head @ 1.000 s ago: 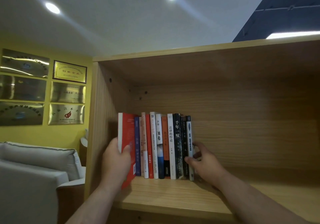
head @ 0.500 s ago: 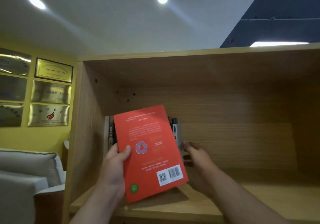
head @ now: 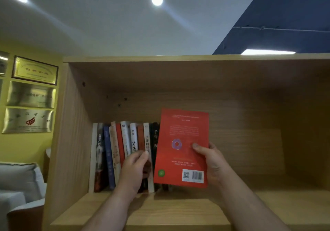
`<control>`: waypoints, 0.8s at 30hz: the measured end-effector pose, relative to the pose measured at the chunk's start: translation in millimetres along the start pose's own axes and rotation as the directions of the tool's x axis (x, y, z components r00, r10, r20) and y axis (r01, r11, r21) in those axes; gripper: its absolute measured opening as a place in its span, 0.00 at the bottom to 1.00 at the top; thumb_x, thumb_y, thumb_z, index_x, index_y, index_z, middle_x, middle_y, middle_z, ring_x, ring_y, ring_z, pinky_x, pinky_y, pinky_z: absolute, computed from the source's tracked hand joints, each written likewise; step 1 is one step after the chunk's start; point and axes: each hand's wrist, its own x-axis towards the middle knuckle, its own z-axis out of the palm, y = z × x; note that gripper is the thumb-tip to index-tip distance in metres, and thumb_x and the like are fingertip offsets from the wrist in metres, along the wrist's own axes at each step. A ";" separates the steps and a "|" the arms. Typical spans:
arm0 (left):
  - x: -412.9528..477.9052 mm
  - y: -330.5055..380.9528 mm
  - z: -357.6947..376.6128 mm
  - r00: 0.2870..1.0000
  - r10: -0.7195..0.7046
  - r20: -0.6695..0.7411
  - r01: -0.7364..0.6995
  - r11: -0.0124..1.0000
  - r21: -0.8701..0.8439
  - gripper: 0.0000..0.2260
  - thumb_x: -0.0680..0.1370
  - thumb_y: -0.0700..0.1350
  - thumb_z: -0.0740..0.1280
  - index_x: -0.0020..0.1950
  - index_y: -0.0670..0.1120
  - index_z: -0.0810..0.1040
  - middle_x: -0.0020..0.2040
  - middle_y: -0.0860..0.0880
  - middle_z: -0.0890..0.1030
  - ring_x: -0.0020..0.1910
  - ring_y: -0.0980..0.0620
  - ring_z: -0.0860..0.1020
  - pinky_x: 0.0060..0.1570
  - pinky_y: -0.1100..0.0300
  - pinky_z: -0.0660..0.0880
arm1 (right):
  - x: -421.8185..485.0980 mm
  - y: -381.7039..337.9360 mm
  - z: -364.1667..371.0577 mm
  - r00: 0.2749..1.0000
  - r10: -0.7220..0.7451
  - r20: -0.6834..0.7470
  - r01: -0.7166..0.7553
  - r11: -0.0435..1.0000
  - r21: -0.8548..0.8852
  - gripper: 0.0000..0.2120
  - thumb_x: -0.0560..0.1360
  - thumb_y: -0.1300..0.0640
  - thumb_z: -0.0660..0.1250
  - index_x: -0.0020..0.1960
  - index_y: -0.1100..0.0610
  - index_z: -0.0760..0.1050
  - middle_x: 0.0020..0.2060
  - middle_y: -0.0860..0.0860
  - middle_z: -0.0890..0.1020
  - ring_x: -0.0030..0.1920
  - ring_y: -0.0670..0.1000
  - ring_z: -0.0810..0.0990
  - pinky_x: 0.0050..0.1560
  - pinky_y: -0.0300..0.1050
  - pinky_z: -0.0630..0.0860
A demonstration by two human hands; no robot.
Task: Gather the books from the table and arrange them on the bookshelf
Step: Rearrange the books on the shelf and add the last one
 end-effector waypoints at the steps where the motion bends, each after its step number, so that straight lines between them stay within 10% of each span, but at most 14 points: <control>1: 1.7 -3.2 -0.4 0.999 0.047 -0.025 -0.045 0.994 0.099 0.09 0.83 0.46 0.64 0.59 0.46 0.81 0.45 0.45 0.84 0.48 0.45 0.82 0.46 0.53 0.78 | 0.1 -4.5 -6.5 0.999 -0.024 -0.049 0.025 1.000 0.018 0.19 0.71 0.67 0.73 0.59 0.57 0.76 0.45 0.60 0.88 0.43 0.64 0.87 0.49 0.62 0.82; 9: 5.4 -7.5 3.7 0.879 0.433 -0.199 -0.076 0.540 0.839 0.33 0.75 0.54 0.71 0.78 0.57 0.64 0.79 0.46 0.60 0.77 0.42 0.57 0.76 0.41 0.59 | -12.9 -14.5 -20.4 0.936 -0.272 -0.222 0.200 0.933 -0.301 0.08 0.77 0.62 0.71 0.54 0.52 0.77 0.44 0.55 0.86 0.43 0.57 0.87 0.43 0.52 0.82; 13: 13.0 -13.5 1.9 0.944 0.297 -0.147 -0.040 0.541 0.840 0.44 0.75 0.58 0.70 0.82 0.56 0.46 0.83 0.48 0.40 0.81 0.44 0.39 0.77 0.35 0.52 | -9.5 9.6 6.5 0.951 -0.281 -0.125 0.180 0.838 -0.515 0.09 0.80 0.59 0.67 0.60 0.53 0.79 0.44 0.50 0.86 0.45 0.51 0.85 0.45 0.46 0.80; 24: 10.8 -15.7 -1.9 0.947 0.298 -0.117 -0.069 0.548 0.834 0.47 0.75 0.60 0.71 0.82 0.57 0.42 0.82 0.50 0.37 0.81 0.45 0.36 0.77 0.34 0.52 | -1.7 40.0 36.4 0.961 0.203 0.189 -0.075 0.847 -0.526 0.32 0.75 0.50 0.73 0.73 0.37 0.61 0.60 0.51 0.78 0.57 0.54 0.80 0.55 0.56 0.81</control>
